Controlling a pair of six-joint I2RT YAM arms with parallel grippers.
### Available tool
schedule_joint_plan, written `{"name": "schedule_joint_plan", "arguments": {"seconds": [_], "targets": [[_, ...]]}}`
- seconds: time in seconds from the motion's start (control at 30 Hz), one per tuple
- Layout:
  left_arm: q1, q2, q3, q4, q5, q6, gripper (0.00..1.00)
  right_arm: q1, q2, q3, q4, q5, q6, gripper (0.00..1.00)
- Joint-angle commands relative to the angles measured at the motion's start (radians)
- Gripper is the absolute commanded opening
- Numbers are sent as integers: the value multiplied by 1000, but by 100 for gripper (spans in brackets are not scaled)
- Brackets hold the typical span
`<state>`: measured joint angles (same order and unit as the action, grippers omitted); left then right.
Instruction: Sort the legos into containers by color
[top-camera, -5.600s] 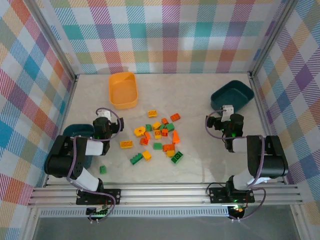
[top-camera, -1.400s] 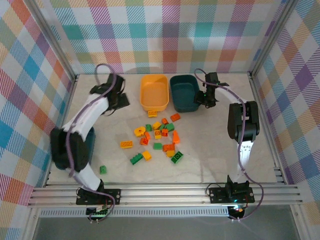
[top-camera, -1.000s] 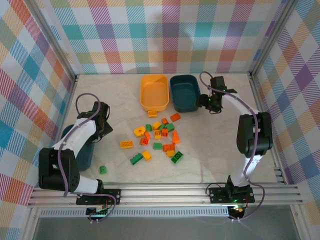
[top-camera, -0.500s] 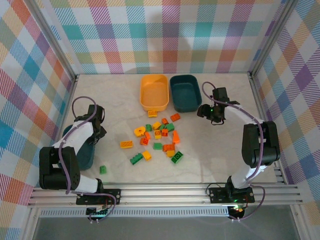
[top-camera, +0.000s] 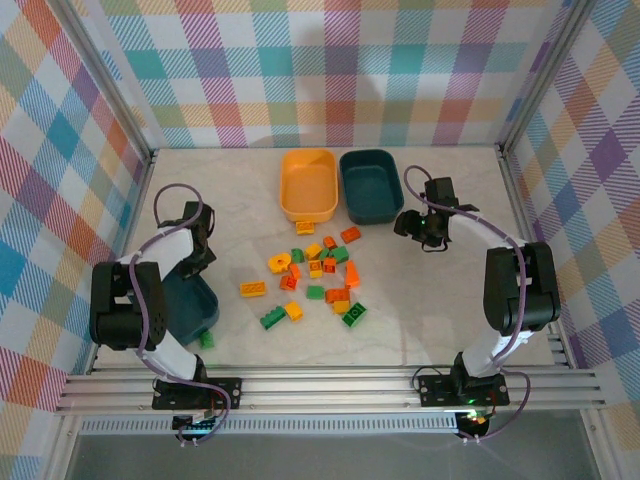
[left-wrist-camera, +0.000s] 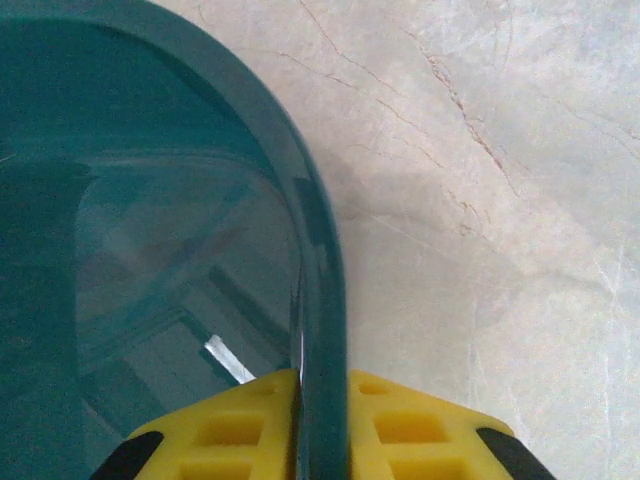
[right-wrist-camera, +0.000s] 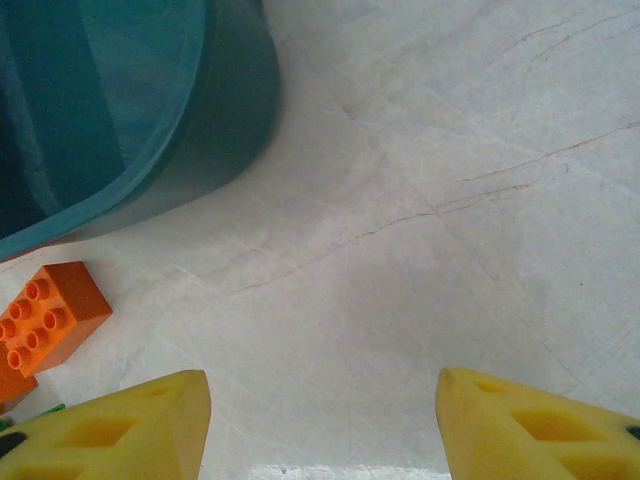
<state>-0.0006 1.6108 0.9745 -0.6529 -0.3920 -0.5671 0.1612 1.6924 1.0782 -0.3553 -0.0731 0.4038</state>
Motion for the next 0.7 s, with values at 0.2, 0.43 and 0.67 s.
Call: {"name": "schedule_joint_plan", "arguments": {"seconds": [0.2, 0.43, 0.67], "targets": [[6, 149, 289, -25, 20, 69, 0, 0, -27, -13, 26, -22, 10, 61], [-93, 483, 811, -168, 108, 239, 0, -1, -28, -27, 43, -28, 10, 60], [-211, 816, 1303, -294, 240, 335, 0, -2, -31, -32, 50, -31, 6, 60]]}}
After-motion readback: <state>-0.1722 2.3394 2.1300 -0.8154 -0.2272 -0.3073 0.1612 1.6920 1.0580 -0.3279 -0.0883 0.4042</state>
